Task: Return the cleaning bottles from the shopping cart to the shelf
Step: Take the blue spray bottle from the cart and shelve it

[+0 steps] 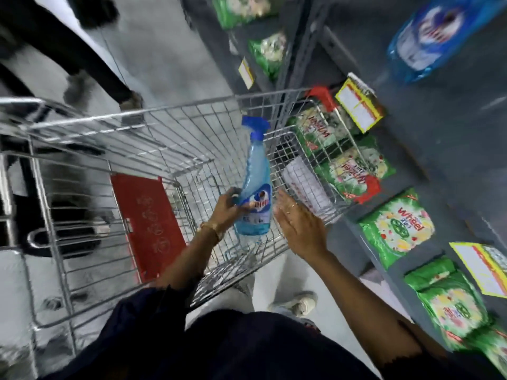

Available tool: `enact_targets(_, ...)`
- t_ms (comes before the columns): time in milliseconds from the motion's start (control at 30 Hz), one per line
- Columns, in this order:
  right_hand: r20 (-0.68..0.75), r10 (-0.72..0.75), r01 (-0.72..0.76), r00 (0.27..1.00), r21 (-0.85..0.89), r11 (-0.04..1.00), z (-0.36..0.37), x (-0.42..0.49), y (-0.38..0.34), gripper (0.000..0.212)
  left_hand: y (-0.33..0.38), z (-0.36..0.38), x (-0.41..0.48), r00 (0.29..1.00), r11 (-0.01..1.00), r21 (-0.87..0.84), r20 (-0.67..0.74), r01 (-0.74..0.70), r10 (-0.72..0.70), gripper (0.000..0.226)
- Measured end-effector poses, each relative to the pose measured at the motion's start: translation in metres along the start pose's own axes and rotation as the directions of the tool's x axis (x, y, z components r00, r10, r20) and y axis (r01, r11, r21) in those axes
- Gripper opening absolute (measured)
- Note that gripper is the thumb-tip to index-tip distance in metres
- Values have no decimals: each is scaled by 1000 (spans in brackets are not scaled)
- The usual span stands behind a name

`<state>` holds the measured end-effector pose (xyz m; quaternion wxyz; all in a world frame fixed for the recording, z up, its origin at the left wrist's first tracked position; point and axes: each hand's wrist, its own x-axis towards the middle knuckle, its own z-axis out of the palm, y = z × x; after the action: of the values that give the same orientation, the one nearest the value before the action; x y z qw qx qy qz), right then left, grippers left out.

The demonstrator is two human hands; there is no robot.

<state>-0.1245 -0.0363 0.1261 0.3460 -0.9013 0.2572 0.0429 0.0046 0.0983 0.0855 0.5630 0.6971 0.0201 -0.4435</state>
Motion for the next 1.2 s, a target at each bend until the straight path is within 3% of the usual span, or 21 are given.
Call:
enact_targets(33, 2, 59, -58, 998, 184, 981, -5, 0, -2, 59, 15, 7, -12, 998, 998, -21, 18, -58, 58, 26)
enact_targets(100, 22, 171, -151, 985, 592, 792, -25, 2, -11, 60, 44, 21, -38, 984, 987, -40, 77, -157, 159, 28)
enact_targets(167, 75, 170, -160, 983, 806, 570, -51, -1, -12, 36, 70, 38, -62, 954, 968, -39, 165, -248, 251, 33)
enact_targets(233, 45, 141, -109, 989, 861, 496, -82, -15, -10, 17, 90, 56, -83, 911, 942, -33, 249, -333, 330, 34)
enact_targets(400, -67, 157, 3, 985, 926, 378, -143, -67, 9, 24, 117, 95, -113, 779, 894, -1, 492, -447, 390, 36)
enact_targets(533, -150, 216, 55, 965, 917, 396, -168, -96, 25, 12, 122, 131, -122, 721, 882, 9, 580, -471, 380, 34)
enact_targets(800, -294, 324, 164, 899, 913, 373, -193, -104, 45, 19, 145, 182, -107, 639, 819, 45, 651, -572, 410, 32)
enact_targets(1000, -447, 375, 286, 812, 865, 412, -229, -68, 60, 18, 185, 230, -82, 536, 746, -42, 668, -665, 516, 30)
enact_targets(1200, -578, 401, 378, 711, 795, 475, -263, -24, 64, 23, 229, 278, -47, 554, 724, -30, 621, -689, 554, 42)
